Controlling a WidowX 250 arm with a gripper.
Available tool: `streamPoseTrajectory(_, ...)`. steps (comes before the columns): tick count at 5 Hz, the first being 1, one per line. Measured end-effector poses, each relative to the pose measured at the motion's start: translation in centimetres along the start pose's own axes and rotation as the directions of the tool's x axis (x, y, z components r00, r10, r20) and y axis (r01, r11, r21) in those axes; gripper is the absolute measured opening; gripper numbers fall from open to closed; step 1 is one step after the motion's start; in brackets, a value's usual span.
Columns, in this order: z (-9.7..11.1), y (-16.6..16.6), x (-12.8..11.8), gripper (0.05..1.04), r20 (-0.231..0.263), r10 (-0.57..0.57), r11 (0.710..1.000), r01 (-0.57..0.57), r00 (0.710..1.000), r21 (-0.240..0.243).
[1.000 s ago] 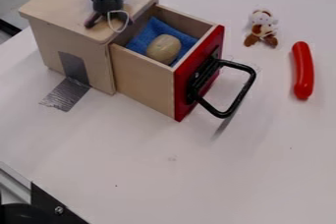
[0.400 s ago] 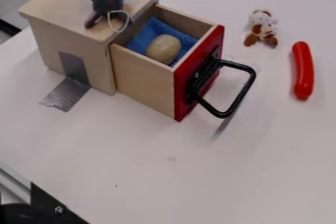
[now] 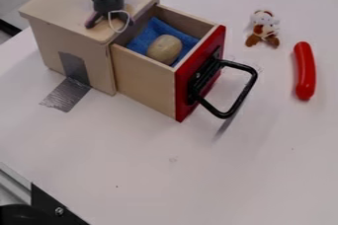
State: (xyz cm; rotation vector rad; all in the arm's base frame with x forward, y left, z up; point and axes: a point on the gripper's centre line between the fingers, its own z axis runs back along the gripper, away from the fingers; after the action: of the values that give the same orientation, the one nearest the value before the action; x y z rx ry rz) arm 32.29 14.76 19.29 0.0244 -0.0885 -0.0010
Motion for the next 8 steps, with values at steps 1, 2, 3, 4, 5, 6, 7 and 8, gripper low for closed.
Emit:
streamPoseTrajectory(1,-1.3,0.3,-1.1,0.998,-0.054,0.006,1.000,-0.006,0.999,0.003)
streamPoseTrajectory(2,-3.1,-0.2,-3.0,0.998,-0.107,0.031,0.999,-0.033,0.994,-0.020)
streamPoseTrajectory(3,-4.6,-0.5,-4.3,0.998,-0.146,0.061,0.998,-0.064,0.987,-0.013)
streamPoseTrajectory(4,-6.3,-0.2,-5.1,0.998,-0.183,0.095,0.995,-0.093,0.978,0.018)
streamPoseTrajectory(5,-7.9,-0.3,-5.1,0.998,-0.168,0.131,0.991,-0.126,0.977,0.040)
streamPoseTrajectory(6,-8.4,-0.4,-4.8,0.948,-0.131,0.171,0.985,-0.165,0.977,0.052)
streamPoseTrajectory(7,-8.5,-0.5,-4.7,0.688,-0.121,0.174,0.985,-0.169,0.977,0.044)
streamPoseTrajectory(8,-8.5,-0.6,-4.6,0.365,-0.119,0.176,0.984,-0.171,0.977,0.044)
